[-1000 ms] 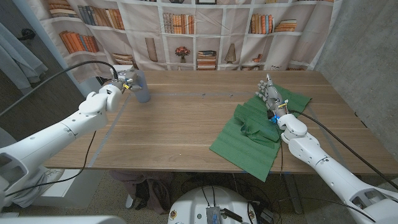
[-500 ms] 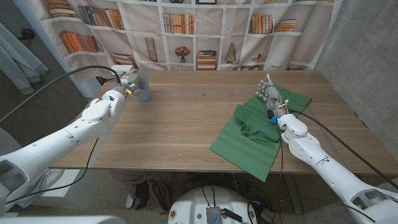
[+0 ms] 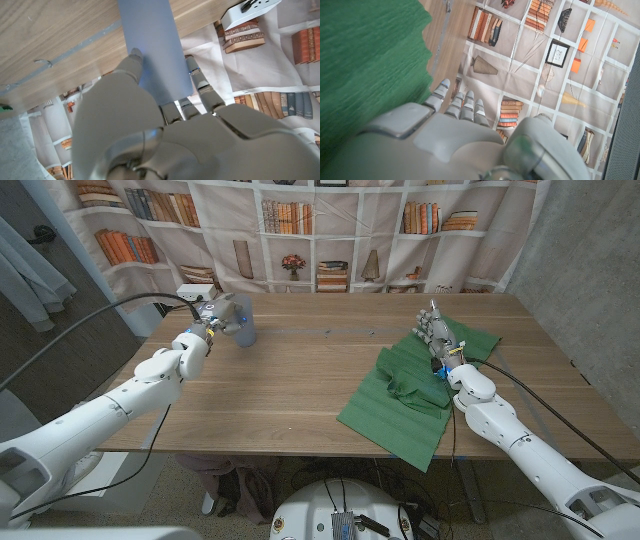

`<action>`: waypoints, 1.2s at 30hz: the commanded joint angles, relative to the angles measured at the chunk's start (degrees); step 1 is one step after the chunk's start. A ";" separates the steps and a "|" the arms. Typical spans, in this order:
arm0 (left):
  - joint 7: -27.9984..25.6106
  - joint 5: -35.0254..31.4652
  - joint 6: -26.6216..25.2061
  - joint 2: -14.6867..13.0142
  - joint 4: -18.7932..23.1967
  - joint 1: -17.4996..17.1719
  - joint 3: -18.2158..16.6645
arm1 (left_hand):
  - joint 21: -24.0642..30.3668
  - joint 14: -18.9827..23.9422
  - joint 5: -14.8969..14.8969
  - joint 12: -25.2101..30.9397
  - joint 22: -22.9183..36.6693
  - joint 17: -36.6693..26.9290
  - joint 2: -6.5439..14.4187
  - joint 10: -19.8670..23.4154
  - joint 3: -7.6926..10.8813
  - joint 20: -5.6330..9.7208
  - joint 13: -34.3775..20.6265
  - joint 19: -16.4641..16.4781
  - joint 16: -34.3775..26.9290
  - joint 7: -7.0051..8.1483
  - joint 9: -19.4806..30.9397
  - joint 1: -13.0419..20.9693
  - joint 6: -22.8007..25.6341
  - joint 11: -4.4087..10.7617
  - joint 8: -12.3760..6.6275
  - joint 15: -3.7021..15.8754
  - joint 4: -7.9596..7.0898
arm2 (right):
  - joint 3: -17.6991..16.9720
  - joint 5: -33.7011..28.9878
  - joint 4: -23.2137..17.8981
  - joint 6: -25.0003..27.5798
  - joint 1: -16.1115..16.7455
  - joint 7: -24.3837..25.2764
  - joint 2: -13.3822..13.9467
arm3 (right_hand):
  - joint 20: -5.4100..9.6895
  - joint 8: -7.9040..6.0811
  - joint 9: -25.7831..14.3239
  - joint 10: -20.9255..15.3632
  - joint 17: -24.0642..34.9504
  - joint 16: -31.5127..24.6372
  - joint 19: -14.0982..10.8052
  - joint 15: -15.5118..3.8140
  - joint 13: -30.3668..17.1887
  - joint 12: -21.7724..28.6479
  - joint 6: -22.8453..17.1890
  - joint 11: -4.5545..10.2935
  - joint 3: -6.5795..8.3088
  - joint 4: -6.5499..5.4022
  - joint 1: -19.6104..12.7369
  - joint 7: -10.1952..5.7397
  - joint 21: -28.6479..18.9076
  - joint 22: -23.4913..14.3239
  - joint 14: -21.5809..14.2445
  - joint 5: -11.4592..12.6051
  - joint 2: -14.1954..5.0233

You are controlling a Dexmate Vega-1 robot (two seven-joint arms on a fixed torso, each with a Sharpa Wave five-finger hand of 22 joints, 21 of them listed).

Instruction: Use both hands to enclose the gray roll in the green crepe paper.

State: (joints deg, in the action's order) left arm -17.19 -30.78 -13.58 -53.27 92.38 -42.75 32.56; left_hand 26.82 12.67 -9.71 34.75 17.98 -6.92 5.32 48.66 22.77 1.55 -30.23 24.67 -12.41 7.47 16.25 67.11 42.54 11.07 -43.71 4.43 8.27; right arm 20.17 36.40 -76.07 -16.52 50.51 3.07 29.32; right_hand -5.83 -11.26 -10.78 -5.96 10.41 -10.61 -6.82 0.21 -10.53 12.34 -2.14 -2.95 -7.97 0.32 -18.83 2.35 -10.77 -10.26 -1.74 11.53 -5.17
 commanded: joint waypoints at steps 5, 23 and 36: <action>-15.01 8.34 13.02 6.01 -2.68 -2.33 -4.91 | 0.51 32.80 -0.47 0.50 0.65 -22.29 3.90 -0.89 0.07 1.92 -0.52 -2.64 -6.27 0.28 -0.02 3.14 -0.17 0.03 -0.38 9.29 -0.51 | -0.13 -0.23 -0.05 -0.20 0.27 0.36 0.12 | 0.36 -0.10 -0.17 -0.37 0.13 -0.11 -0.08 -0.10 -0.29 0.00 -0.43 -0.11 -0.13 0.26 -0.02 0.13 -0.44 -0.09 -0.43 -0.16 -0.53; -15.34 26.36 24.30 16.13 -7.83 -4.11 -9.57 | 4.49 34.63 -0.68 0.95 1.66 -21.91 4.05 -1.37 0.03 2.49 -0.82 1.03 -4.33 -0.43 -0.21 3.02 -0.69 0.16 -0.72 9.23 -1.03 | 0.02 -2.15 -1.67 0.35 1.26 2.10 1.51 | 0.41 -0.08 -0.17 -0.34 0.13 -0.11 -0.11 -0.13 -0.29 -0.01 -0.40 -0.07 -0.14 0.26 0.01 0.06 -0.45 -0.09 -0.42 -0.17 -0.54; -10.28 37.58 29.42 21.74 -10.81 -4.01 -10.60 | 5.83 36.20 -0.70 0.81 2.04 -21.15 4.01 -0.78 0.37 2.77 -0.22 0.58 -3.20 -1.68 -0.51 3.16 -0.67 0.10 -0.95 9.26 -1.02 | -0.59 -2.15 -2.56 -0.41 2.29 2.91 1.61 | 0.43 -0.09 -0.17 -0.29 0.13 -0.12 -0.07 -0.16 -0.29 -0.04 -0.43 0.05 -0.09 0.28 -0.02 0.05 -0.43 -0.09 -0.44 -0.17 -0.62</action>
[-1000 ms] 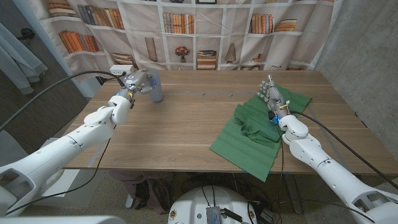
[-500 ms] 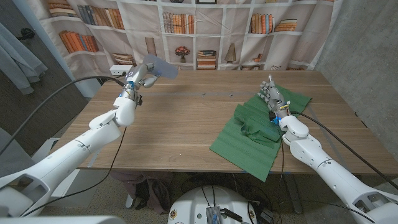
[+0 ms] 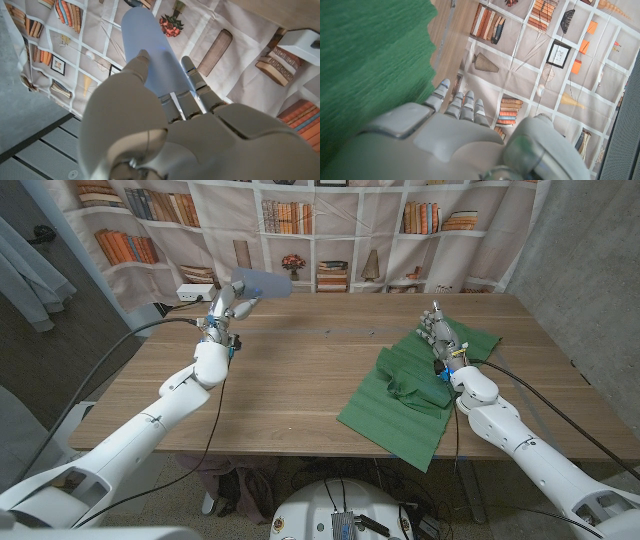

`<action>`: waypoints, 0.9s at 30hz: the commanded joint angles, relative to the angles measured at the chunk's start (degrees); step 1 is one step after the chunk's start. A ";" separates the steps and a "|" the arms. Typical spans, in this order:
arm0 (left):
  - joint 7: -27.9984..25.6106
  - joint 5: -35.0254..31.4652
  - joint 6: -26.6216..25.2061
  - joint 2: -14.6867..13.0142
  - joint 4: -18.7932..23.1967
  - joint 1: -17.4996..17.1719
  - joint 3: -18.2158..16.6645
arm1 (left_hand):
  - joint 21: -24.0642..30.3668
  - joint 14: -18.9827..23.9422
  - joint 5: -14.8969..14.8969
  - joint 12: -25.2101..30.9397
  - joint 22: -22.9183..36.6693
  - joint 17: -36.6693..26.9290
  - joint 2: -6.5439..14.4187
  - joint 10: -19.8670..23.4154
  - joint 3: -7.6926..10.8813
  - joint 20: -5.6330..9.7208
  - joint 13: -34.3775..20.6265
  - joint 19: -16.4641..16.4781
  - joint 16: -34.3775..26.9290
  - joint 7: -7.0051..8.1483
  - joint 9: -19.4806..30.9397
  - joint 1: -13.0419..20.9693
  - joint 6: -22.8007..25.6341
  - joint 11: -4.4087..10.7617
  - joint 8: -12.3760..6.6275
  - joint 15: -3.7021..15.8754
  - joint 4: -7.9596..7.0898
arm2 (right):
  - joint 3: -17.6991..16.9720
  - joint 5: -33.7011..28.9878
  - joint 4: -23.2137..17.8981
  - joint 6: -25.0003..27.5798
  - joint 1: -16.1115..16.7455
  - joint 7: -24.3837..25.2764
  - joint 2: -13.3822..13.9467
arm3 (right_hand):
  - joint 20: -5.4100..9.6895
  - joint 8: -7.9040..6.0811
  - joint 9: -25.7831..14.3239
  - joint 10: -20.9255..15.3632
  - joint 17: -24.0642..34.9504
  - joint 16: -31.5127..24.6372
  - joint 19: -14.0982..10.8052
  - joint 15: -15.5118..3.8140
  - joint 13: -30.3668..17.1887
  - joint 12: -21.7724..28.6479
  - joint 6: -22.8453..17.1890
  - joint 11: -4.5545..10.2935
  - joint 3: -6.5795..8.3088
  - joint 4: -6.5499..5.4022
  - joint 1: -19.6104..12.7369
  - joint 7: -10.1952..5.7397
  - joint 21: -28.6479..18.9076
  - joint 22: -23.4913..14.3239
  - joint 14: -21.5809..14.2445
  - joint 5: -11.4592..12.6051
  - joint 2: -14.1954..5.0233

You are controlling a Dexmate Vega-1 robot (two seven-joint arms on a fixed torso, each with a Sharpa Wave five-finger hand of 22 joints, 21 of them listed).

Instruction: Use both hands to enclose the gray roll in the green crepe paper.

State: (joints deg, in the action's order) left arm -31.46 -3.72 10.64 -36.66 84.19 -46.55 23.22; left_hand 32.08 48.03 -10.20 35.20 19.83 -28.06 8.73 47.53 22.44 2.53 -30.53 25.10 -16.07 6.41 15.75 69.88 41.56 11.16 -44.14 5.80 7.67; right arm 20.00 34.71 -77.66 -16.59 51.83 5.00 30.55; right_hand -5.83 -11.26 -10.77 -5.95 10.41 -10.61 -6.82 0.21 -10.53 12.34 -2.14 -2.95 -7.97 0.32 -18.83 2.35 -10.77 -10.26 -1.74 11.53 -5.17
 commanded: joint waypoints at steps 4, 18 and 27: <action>7.75 16.59 7.06 6.98 -3.90 -0.17 -2.11 | 0.89 1.17 -0.20 0.29 0.28 0.09 0.54 0.58 0.74 1.73 0.34 0.01 0.66 -0.86 -0.19 0.41 0.34 0.00 -0.50 7.92 -0.40 | -0.66 -0.26 -1.24 -0.49 1.51 1.20 0.41 | 0.44 -0.09 -0.17 -0.35 0.13 -0.11 -0.07 -0.17 -0.29 -0.01 -0.44 -0.09 -0.07 0.30 -0.05 0.04 -0.43 -0.09 -0.43 -0.17 -0.63; 15.32 24.88 6.97 8.45 -4.85 1.02 -2.11 | 2.20 2.29 -0.10 -0.15 0.58 0.33 0.52 1.61 0.94 0.95 1.89 -1.06 1.64 -1.81 -0.60 0.32 0.29 -0.16 -0.67 7.81 -0.54 | -1.22 0.15 -1.40 -1.04 2.46 1.38 0.48 | 0.44 -0.10 -0.17 -0.30 0.12 -0.12 -0.06 -0.19 -0.29 -0.03 -0.48 0.03 -0.05 0.34 -0.09 0.07 -0.43 -0.09 -0.46 -0.17 -0.64; 16.82 27.75 5.99 9.01 -5.08 0.85 -2.08 | 2.69 2.20 -0.07 -0.20 0.62 0.42 0.44 1.73 0.98 1.03 2.20 -1.43 2.18 -2.18 -0.53 0.25 0.09 -0.10 -0.78 7.77 -0.55 | -1.56 -1.00 -2.34 -1.49 3.36 2.77 1.08 | 0.59 -0.15 -0.17 -1.00 0.04 -0.39 -0.96 0.06 -0.28 0.23 -0.53 -0.11 0.37 0.99 -1.15 0.65 -0.73 -0.07 -1.36 -0.11 -0.72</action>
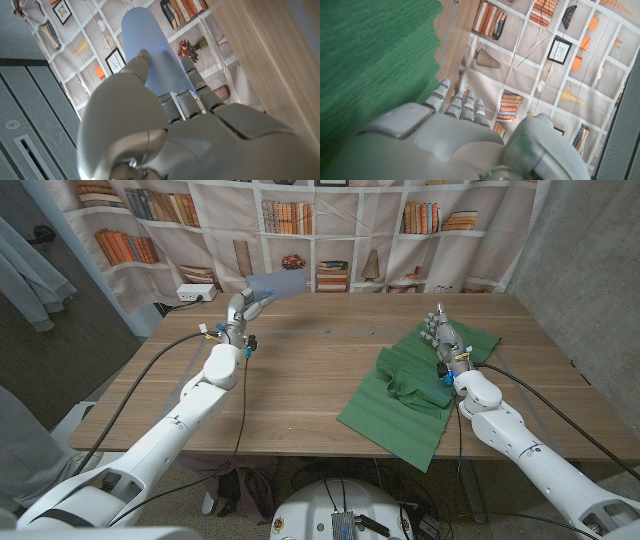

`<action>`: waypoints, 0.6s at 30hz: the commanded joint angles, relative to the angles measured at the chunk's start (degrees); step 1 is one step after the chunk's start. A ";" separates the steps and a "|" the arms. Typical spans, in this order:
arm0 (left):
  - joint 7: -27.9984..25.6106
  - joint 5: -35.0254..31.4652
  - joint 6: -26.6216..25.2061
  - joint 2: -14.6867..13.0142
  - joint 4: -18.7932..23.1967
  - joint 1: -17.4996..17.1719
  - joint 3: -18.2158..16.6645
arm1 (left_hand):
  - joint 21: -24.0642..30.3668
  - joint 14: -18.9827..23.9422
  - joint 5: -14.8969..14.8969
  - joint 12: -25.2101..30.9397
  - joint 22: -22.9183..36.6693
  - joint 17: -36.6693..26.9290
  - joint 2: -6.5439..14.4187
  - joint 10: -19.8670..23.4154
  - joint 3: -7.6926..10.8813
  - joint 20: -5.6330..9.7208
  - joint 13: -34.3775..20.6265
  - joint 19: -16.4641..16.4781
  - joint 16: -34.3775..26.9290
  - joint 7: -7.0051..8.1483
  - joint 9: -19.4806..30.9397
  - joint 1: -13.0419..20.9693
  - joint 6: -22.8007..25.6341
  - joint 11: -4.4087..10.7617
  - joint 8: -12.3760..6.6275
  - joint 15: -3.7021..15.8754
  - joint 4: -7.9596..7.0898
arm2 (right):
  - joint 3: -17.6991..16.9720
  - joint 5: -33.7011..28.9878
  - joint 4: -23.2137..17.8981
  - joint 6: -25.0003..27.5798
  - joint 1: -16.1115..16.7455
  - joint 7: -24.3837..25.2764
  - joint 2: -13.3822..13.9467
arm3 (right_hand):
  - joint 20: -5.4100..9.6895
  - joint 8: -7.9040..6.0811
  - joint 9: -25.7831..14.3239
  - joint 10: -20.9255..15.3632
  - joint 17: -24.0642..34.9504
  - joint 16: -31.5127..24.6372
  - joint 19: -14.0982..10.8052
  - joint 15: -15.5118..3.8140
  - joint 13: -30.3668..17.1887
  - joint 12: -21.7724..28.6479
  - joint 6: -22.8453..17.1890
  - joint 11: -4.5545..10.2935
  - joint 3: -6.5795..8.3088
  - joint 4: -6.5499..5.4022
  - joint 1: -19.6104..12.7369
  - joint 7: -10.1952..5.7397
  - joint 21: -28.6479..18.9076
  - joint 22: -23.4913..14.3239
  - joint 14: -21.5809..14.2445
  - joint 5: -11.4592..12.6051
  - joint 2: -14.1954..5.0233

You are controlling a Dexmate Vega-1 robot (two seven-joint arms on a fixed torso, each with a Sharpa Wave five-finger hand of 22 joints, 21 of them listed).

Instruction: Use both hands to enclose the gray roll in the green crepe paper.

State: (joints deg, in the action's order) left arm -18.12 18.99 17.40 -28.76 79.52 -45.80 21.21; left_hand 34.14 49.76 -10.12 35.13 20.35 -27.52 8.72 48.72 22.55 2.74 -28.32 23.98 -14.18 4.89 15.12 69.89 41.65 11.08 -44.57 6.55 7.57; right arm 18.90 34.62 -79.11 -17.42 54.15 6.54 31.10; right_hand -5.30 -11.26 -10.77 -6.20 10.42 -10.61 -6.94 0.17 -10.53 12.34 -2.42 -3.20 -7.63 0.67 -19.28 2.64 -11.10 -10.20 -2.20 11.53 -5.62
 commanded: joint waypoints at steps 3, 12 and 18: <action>3.70 5.69 -0.78 1.48 -0.71 -0.01 0.03 | 0.82 0.44 -0.14 -0.14 0.10 -0.11 0.41 0.52 0.87 0.84 0.07 -0.47 0.50 -0.50 0.09 0.24 0.21 -0.01 -0.48 7.05 -0.41 | -0.67 -1.49 -1.83 -0.82 1.59 1.37 1.36 | 0.09 -0.10 -0.17 -0.69 0.03 -0.38 -0.82 0.09 -0.28 0.20 -0.05 0.11 0.05 0.83 -0.95 0.37 -0.39 -0.12 -0.94 -0.12 -0.11; 3.93 5.99 -0.47 1.90 -1.61 0.45 0.39 | 1.30 0.51 -0.12 -0.09 0.12 -0.17 0.40 0.50 0.89 0.78 0.16 -0.81 0.80 -0.47 0.12 0.30 0.04 0.00 -0.57 7.07 -0.34 | -1.16 -3.60 -4.93 -1.14 2.91 2.15 3.44 | 0.64 -0.19 -0.17 -2.93 -0.04 -0.35 -1.61 -0.83 -0.35 0.99 0.29 0.76 0.68 2.75 -3.71 -0.01 -0.50 -0.11 -1.46 -0.17 0.65; 4.18 6.24 -0.65 1.78 -1.30 0.58 0.47 | 1.71 0.53 -0.10 0.03 0.13 -0.25 0.45 0.45 0.89 0.71 0.10 -1.04 1.03 -0.57 0.16 0.33 -0.19 0.00 -0.60 7.05 -0.33 | -1.47 -3.87 -5.14 -2.40 3.52 2.18 3.28 | 0.94 -0.33 -0.17 -3.38 -0.05 -0.42 -2.01 -0.90 -0.36 1.12 -0.03 0.86 0.86 3.18 -4.36 0.05 -0.60 -0.12 -1.80 -0.18 0.75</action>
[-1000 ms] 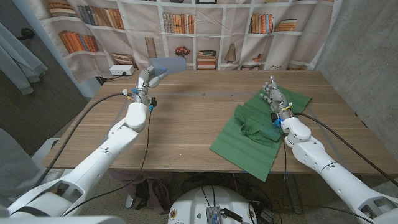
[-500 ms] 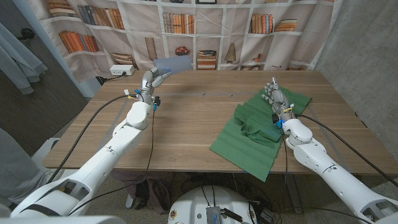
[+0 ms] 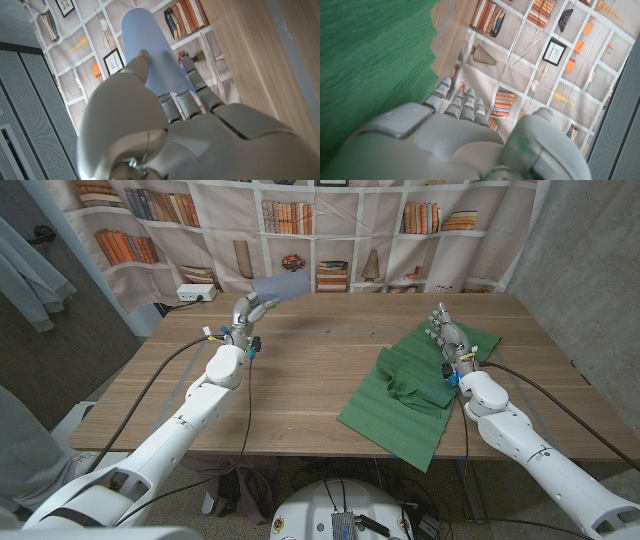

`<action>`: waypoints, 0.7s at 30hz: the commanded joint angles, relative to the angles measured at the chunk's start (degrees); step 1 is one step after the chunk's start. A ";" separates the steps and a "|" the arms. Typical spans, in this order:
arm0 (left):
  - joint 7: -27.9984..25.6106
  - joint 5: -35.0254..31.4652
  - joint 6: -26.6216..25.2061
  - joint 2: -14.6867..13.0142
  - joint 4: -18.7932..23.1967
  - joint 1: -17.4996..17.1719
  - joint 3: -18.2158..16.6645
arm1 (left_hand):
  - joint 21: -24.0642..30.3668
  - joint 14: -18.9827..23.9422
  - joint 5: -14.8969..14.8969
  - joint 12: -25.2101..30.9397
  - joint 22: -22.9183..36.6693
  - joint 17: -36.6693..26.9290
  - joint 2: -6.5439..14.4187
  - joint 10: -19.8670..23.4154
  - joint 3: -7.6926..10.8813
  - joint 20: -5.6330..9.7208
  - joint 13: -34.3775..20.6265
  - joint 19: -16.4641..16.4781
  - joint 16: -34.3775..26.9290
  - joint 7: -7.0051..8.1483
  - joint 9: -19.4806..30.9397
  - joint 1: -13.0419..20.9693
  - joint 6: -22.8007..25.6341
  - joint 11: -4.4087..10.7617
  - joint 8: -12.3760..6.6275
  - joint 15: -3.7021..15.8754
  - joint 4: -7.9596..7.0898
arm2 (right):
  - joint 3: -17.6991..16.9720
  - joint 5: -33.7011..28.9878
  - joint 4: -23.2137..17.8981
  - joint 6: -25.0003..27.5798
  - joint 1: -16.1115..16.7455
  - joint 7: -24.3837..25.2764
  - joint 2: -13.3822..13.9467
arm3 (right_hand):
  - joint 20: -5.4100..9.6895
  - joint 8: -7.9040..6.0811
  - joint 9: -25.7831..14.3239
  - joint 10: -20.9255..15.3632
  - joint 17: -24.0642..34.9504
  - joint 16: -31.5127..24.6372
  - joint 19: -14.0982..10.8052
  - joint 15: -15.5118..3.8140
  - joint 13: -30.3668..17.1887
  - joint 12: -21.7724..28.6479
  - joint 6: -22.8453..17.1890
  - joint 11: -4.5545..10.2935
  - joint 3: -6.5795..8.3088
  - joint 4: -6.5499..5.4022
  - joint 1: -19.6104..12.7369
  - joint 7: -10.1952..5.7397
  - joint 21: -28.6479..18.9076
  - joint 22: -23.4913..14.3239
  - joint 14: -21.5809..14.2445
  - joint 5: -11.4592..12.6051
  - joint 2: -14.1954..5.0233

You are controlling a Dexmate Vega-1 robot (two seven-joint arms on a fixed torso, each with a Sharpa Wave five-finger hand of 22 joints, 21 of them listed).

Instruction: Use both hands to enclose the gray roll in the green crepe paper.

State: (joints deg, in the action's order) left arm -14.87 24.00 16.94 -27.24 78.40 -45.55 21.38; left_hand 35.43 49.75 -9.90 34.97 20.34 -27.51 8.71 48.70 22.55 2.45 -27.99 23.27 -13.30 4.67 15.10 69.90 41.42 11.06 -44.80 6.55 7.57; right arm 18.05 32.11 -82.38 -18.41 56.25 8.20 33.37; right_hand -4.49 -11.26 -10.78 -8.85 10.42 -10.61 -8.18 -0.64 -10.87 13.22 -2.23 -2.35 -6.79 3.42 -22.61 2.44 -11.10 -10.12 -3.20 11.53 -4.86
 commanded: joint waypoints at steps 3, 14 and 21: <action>0.55 0.92 -0.66 -0.21 0.85 -0.13 0.34 | 0.57 0.63 -0.30 0.22 0.14 -0.30 0.44 0.52 0.87 1.06 -0.20 -0.32 0.17 -0.27 0.10 0.34 0.23 0.01 -0.43 7.09 -0.31 | -0.72 -2.18 -2.75 -1.15 1.96 1.02 1.65 | 0.33 -0.43 -0.17 -0.99 -0.06 -0.42 -0.99 -0.29 -0.02 0.30 -0.44 0.07 0.15 0.69 -1.44 0.23 -0.65 -0.20 -0.93 -0.18 0.00; -2.21 -1.20 -2.23 -0.59 2.77 -1.20 0.81 | 1.26 0.65 -0.28 0.36 0.12 -0.50 0.57 0.23 0.89 0.76 -0.29 -0.91 0.49 -0.26 0.28 0.34 -0.20 0.02 -0.56 7.08 -0.35 | -1.02 -6.00 -4.65 -1.80 3.83 1.74 4.46 | 0.97 0.02 -0.23 -2.87 -0.12 -0.35 -2.16 -1.25 -0.07 0.73 2.72 1.20 1.22 3.32 -5.54 1.11 -0.64 -0.16 -1.83 -0.35 0.80; -1.54 -1.13 -2.24 -0.41 2.31 -0.86 1.18 | 1.77 0.60 -0.27 0.43 0.07 -0.64 0.60 0.21 0.89 0.69 -0.21 -1.12 0.68 -0.32 0.25 0.33 -0.35 0.00 -0.61 7.05 -0.38 | -2.60 -6.34 -6.65 -2.67 6.56 2.89 5.51 | 1.55 -1.26 -0.24 -6.67 -0.16 -0.65 -3.36 -2.51 -0.11 1.94 -0.70 2.02 1.85 4.56 -7.91 -0.11 -0.71 -0.14 -3.79 -0.46 1.30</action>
State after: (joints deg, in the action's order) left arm -16.32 23.13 15.13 -27.76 80.51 -46.35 22.11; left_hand 36.76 49.95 -9.97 34.96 20.34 -28.02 8.71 48.57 22.55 2.55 -28.04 22.37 -12.86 4.49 15.33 69.91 41.22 10.93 -45.15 6.33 7.57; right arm 16.90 27.34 -86.50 -20.03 59.79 10.12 36.83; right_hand -3.04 -12.10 -10.78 -14.37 10.13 -11.03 -11.00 -2.15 -10.86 14.63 -2.00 -0.49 -4.89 7.37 -29.54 2.55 -11.44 -10.13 -6.37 11.08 -3.50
